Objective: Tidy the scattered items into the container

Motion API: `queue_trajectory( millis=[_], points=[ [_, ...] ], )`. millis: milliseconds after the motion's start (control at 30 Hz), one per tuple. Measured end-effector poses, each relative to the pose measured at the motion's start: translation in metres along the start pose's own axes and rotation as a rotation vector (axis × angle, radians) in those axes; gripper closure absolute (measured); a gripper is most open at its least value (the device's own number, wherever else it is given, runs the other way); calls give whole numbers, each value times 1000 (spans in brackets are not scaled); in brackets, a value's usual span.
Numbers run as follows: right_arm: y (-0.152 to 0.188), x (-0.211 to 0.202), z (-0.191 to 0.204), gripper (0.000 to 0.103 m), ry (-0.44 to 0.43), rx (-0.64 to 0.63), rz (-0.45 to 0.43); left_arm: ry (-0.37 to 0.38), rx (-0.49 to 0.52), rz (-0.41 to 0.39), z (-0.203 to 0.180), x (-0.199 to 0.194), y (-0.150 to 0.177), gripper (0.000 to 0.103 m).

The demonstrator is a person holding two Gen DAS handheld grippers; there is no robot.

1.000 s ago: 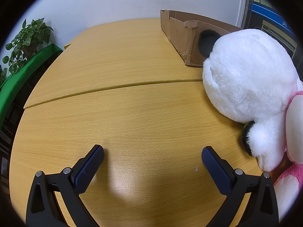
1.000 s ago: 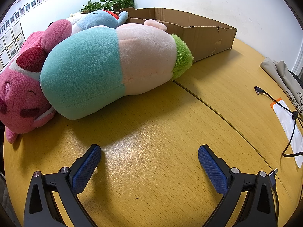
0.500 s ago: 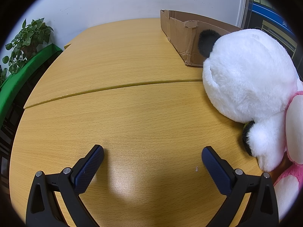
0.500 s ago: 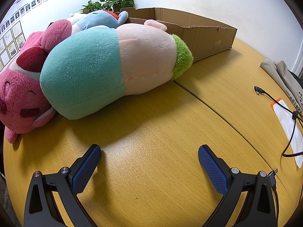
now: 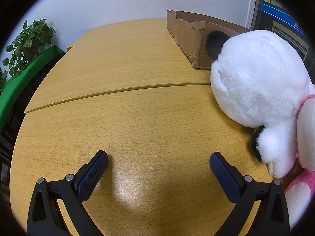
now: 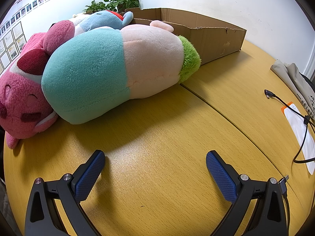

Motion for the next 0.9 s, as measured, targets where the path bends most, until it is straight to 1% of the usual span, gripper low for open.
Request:
queue_trajectory(
  millis=[667,900],
  points=[
    [0,0,0,0,0,0,0,0,0,0,0,0,0,0],
    [-2,9,-4,0,97,100,1,0,0,0,0,0,0,0]
  ],
)
Point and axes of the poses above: each gripper's, at about its wrist camera, not at the fingertips, and x roughly the way its jaws point, z to its left, y to its underside, the point moved 9 cm from there along x, roughly the way its jaws point, and after that the axes turned 8 degrees about -z, right-handed, at the moved point
